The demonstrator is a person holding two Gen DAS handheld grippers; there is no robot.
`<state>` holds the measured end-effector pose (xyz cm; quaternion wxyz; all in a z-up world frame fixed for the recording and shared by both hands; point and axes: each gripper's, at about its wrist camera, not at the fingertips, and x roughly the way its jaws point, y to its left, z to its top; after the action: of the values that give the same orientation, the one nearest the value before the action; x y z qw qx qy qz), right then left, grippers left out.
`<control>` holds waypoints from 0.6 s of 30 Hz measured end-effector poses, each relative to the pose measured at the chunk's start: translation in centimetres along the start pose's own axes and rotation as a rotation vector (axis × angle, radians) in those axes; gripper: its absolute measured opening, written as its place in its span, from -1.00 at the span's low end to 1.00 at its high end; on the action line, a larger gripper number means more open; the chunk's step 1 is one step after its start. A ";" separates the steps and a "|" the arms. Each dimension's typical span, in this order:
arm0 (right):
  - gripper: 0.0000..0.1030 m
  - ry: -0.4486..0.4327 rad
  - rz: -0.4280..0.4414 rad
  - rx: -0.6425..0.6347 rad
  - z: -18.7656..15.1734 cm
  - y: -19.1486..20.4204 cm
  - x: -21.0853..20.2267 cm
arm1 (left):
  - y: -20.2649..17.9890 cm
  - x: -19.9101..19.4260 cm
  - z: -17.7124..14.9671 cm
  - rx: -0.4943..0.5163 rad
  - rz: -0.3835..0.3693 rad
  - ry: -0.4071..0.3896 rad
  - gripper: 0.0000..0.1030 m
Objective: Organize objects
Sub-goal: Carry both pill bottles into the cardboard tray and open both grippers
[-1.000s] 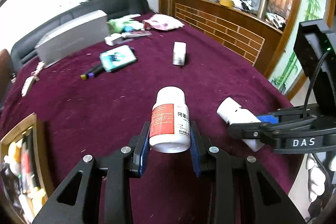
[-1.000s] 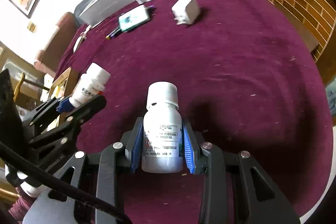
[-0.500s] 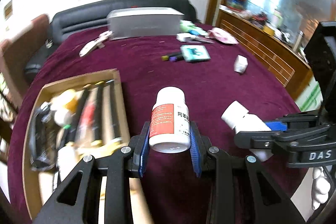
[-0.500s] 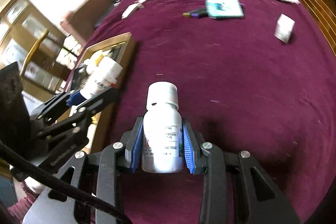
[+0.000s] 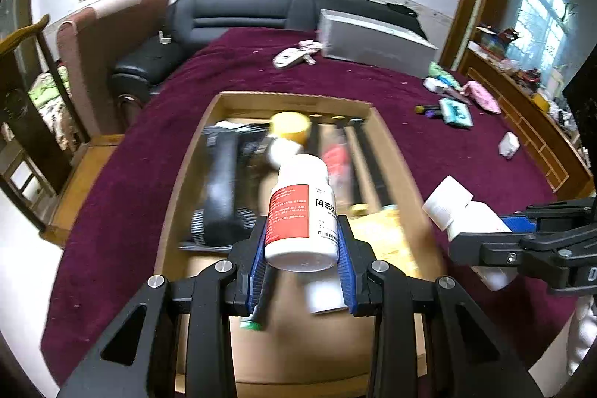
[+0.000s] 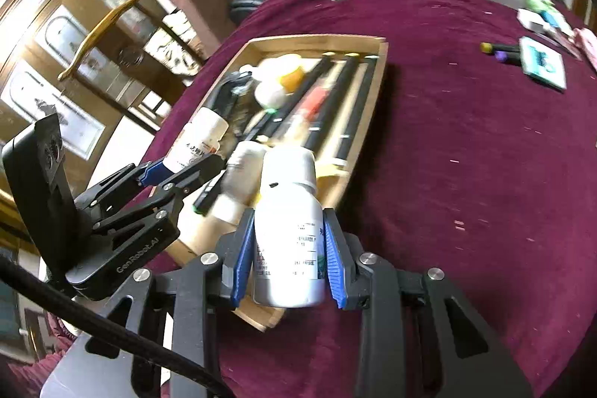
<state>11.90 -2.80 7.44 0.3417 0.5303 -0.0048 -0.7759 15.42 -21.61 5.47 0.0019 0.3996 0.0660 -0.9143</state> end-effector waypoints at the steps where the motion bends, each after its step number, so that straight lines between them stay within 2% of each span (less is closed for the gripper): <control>1: -0.37 0.008 0.007 -0.007 0.1 0.4 0.5 | 0.5 0.1 -0.1 -0.003 0.008 0.004 -0.43; 9: -0.37 0.096 0.059 -0.046 -0.4 3.6 4.9 | 2.5 1.2 -1.4 -0.025 0.013 0.028 -0.43; 18: -0.37 0.152 0.075 -0.117 -1.4 5.2 6.9 | 1.9 1.8 -2.4 0.036 0.064 0.037 -0.43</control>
<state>14.33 -9.98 3.11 0.4006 0.5660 0.0467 -0.7190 16.05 -23.12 2.36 0.0226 0.4183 0.0366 -0.9073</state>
